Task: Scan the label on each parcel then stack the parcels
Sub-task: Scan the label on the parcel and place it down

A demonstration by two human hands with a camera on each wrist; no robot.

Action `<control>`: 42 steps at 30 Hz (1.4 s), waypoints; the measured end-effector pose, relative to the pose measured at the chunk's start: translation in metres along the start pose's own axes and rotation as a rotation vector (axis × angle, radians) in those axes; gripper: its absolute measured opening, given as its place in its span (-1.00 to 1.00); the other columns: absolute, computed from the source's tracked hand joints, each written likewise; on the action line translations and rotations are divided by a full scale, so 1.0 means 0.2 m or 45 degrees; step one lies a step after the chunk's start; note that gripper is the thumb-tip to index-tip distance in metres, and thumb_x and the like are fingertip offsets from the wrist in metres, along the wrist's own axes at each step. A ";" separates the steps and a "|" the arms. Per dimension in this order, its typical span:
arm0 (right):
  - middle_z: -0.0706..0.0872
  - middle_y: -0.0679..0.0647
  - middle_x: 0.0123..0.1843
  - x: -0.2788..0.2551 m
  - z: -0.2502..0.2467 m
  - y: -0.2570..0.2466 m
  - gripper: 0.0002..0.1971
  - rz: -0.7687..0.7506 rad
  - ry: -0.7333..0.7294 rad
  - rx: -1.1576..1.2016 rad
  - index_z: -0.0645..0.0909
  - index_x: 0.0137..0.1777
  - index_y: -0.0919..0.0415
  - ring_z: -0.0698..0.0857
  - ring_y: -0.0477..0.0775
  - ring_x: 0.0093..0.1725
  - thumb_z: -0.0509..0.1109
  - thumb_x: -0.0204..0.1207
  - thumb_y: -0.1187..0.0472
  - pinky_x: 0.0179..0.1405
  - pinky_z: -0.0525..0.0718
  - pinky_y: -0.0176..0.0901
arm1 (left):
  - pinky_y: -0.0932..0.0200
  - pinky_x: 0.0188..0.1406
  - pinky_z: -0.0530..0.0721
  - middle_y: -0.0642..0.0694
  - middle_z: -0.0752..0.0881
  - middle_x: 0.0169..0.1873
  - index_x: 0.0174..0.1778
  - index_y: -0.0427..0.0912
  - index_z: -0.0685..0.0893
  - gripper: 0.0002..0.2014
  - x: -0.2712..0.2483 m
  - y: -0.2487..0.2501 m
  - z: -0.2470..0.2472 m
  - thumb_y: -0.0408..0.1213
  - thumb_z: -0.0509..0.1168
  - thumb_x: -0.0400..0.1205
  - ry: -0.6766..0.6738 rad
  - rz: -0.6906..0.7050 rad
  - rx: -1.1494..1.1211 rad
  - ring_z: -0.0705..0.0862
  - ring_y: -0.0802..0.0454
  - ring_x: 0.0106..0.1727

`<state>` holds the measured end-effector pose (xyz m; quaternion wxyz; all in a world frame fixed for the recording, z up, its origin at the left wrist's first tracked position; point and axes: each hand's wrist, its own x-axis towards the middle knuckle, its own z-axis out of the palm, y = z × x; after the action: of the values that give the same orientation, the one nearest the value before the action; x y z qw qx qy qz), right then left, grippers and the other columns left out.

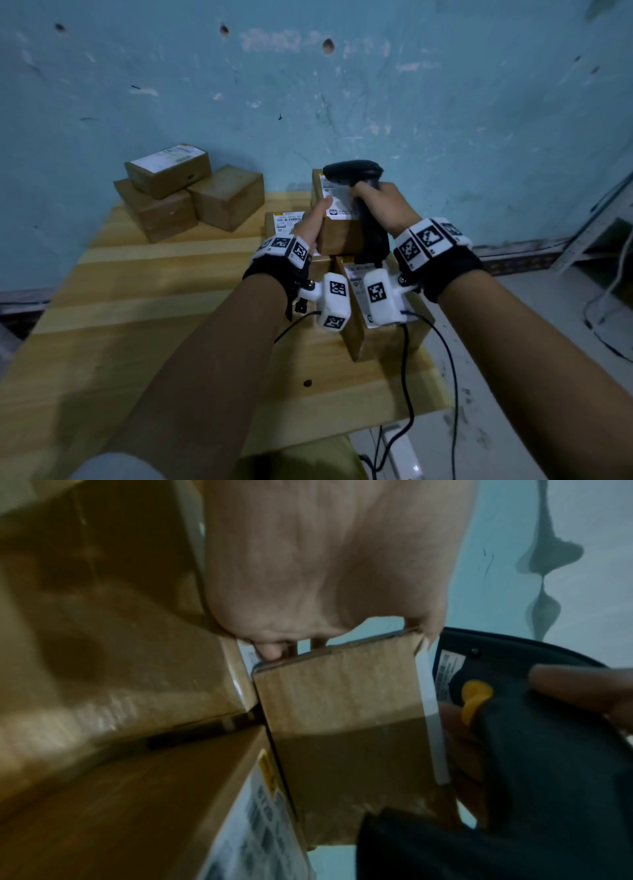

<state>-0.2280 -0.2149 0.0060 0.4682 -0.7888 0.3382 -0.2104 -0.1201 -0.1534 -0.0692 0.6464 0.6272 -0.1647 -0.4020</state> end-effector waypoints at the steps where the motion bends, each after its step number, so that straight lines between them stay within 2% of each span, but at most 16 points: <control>1: 0.63 0.13 -0.26 0.00 0.00 -0.01 -0.80 -0.001 0.006 -0.008 0.59 -0.24 0.22 0.58 0.13 -0.20 0.31 0.43 0.07 -0.20 0.47 -0.12 | -0.15 0.31 0.61 -0.20 0.69 0.26 0.40 -0.05 0.57 -0.07 0.04 -0.02 -0.01 0.44 0.30 0.17 0.024 -0.007 0.002 0.72 -0.14 0.18; 2: 0.64 0.17 -0.21 -0.01 0.01 -0.01 -0.75 0.006 0.014 -0.018 0.60 -0.20 0.24 0.60 0.16 -0.16 0.31 0.36 0.02 -0.15 0.48 -0.08 | -0.15 0.30 0.62 -0.21 0.68 0.27 0.40 -0.05 0.56 -0.05 0.04 -0.03 -0.01 0.45 0.31 0.15 0.032 -0.010 0.000 0.72 -0.15 0.18; 4: 0.65 0.22 -0.14 -0.01 0.01 -0.02 -0.68 0.018 0.016 -0.041 0.60 -0.19 0.24 0.61 0.18 -0.10 0.31 0.27 -0.03 -0.11 0.49 -0.04 | -0.09 0.25 0.66 -0.23 0.69 0.26 0.40 -0.12 0.56 -0.26 -0.02 0.00 0.02 0.33 0.26 0.43 0.022 0.016 -0.035 0.73 -0.13 0.11; 6: 0.64 0.23 -0.12 -0.02 0.01 -0.03 -0.68 0.025 0.009 -0.067 0.60 -0.17 0.24 0.60 0.18 -0.09 0.31 0.28 -0.03 -0.13 0.48 -0.05 | 0.05 0.01 0.73 -0.21 0.75 0.09 0.40 -0.20 0.55 -0.46 -0.03 0.01 0.03 0.13 0.11 0.66 -0.039 0.068 -0.030 0.76 -0.07 -0.12; 9: 0.65 0.24 -0.10 -0.03 0.02 -0.04 -0.60 0.026 0.044 -0.076 0.60 -0.14 0.25 0.62 0.19 -0.07 0.27 0.18 -0.07 -0.11 0.50 -0.05 | 0.22 -0.35 0.74 -0.09 0.84 -0.33 0.39 -0.21 0.55 -0.51 -0.03 0.02 0.02 0.05 0.01 0.73 -0.071 0.113 -0.011 0.76 0.13 -0.46; 11: 0.66 0.24 -0.11 -0.02 0.03 -0.04 -0.61 0.025 0.064 -0.078 0.60 -0.22 0.24 0.63 0.19 -0.07 0.27 0.15 -0.08 -0.10 0.52 -0.04 | 0.23 -0.37 0.73 -0.02 0.82 -0.43 0.39 -0.19 0.54 -0.51 -0.05 0.02 0.02 0.06 0.00 0.73 -0.066 0.109 -0.026 0.75 0.18 -0.50; 13: 0.66 0.24 -0.10 -0.02 0.03 -0.04 -0.69 0.024 0.067 -0.086 0.61 -0.21 0.25 0.63 0.18 -0.06 0.33 0.31 -0.04 -0.10 0.51 -0.06 | 0.23 -0.35 0.74 0.05 0.79 -0.50 0.36 -0.16 0.56 -0.52 -0.07 0.02 0.03 0.07 0.01 0.72 -0.062 0.120 -0.043 0.76 0.19 -0.49; 18: 0.65 0.24 -0.07 0.00 0.03 -0.03 -0.75 0.040 0.069 -0.075 0.60 -0.09 0.27 0.62 0.19 -0.05 0.33 0.44 0.06 -0.12 0.50 -0.09 | 0.12 -0.03 0.74 -0.11 0.82 -0.09 0.31 -0.15 0.60 -0.50 -0.09 0.01 0.03 0.13 0.01 0.70 -0.068 0.123 -0.066 0.78 0.07 -0.23; 21: 0.64 0.23 -0.08 0.01 0.03 -0.02 -0.74 0.039 0.069 -0.080 0.58 -0.09 0.26 0.60 0.18 -0.08 0.33 0.43 0.04 -0.15 0.48 -0.09 | 0.12 -0.08 0.78 -0.05 0.82 -0.25 0.28 -0.14 0.61 -0.51 -0.10 0.01 0.04 0.13 0.00 0.70 -0.094 0.108 -0.091 0.79 0.11 -0.30; 25: 0.65 0.25 -0.08 0.03 0.03 -0.01 -0.75 0.023 0.062 -0.083 0.59 -0.12 0.27 0.61 0.18 -0.08 0.33 0.43 0.05 -0.15 0.48 -0.08 | 0.27 -0.36 0.76 -0.15 0.74 0.05 0.20 -0.09 0.63 -0.55 -0.11 0.02 0.04 0.13 0.01 0.70 -0.094 0.112 -0.064 0.78 0.18 -0.40; 30: 0.59 0.21 -0.11 0.06 0.02 0.01 -0.79 0.015 0.062 -0.088 0.54 -0.19 0.23 0.54 0.15 -0.12 0.32 0.45 0.06 -0.22 0.42 -0.11 | 0.25 -0.31 0.77 -0.09 0.79 -0.10 0.33 -0.13 0.60 -0.48 -0.10 0.02 0.04 0.15 0.01 0.69 -0.131 0.090 -0.086 0.78 0.16 -0.35; 33: 0.60 0.20 -0.10 0.07 0.02 0.02 -0.77 0.001 0.075 -0.105 0.55 -0.11 0.23 0.55 0.15 -0.10 0.32 0.46 0.05 -0.25 0.42 -0.13 | 0.13 -0.03 0.72 -0.15 0.73 0.16 0.31 -0.11 0.60 -0.49 -0.11 0.02 0.04 0.17 0.01 0.69 -0.126 0.090 -0.074 0.75 0.09 -0.16; 37: 0.60 0.21 -0.10 0.07 0.03 0.02 -0.78 -0.014 0.073 -0.105 0.55 -0.12 0.24 0.54 0.15 -0.10 0.32 0.46 0.06 -0.19 0.42 -0.11 | 0.20 -0.26 0.76 -0.17 0.74 0.11 0.36 -0.14 0.57 -0.47 -0.15 0.04 0.06 0.14 -0.02 0.71 -0.167 0.115 -0.104 0.77 0.10 -0.23; 39: 0.60 0.21 -0.10 0.06 0.03 0.02 -0.77 -0.019 0.076 -0.115 0.54 -0.12 0.24 0.54 0.14 -0.10 0.32 0.46 0.06 -0.16 0.41 -0.11 | 0.15 -0.15 0.76 -0.21 0.71 0.18 0.45 -0.19 0.50 -0.41 -0.15 0.04 0.03 0.17 0.03 0.68 -0.120 0.116 -0.187 0.79 -0.01 0.00; 41: 0.60 0.19 -0.09 0.07 0.03 0.01 -0.77 -0.027 0.072 -0.155 0.53 -0.11 0.22 0.55 0.14 -0.09 0.31 0.47 0.03 -0.21 0.41 -0.14 | 0.06 0.16 0.64 -0.28 0.44 0.50 0.55 -0.18 0.35 -0.34 -0.12 0.05 -0.05 0.08 0.27 0.59 0.135 0.211 -0.246 0.49 -0.21 0.48; 42: 0.60 0.19 -0.09 0.07 0.03 0.01 -0.77 -0.033 0.071 -0.177 0.54 -0.10 0.21 0.55 0.13 -0.08 0.30 0.49 0.02 -0.23 0.41 -0.16 | 0.04 0.23 0.59 -0.26 0.34 0.56 0.56 -0.15 0.30 -0.33 -0.11 0.04 -0.11 -0.10 0.36 0.55 0.253 0.326 -0.194 0.38 -0.26 0.54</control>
<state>-0.2166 -0.2225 0.0012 0.3999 -0.8177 0.3545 -0.2142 -0.1149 -0.1235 -0.0584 0.7511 0.5869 -0.1478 -0.2637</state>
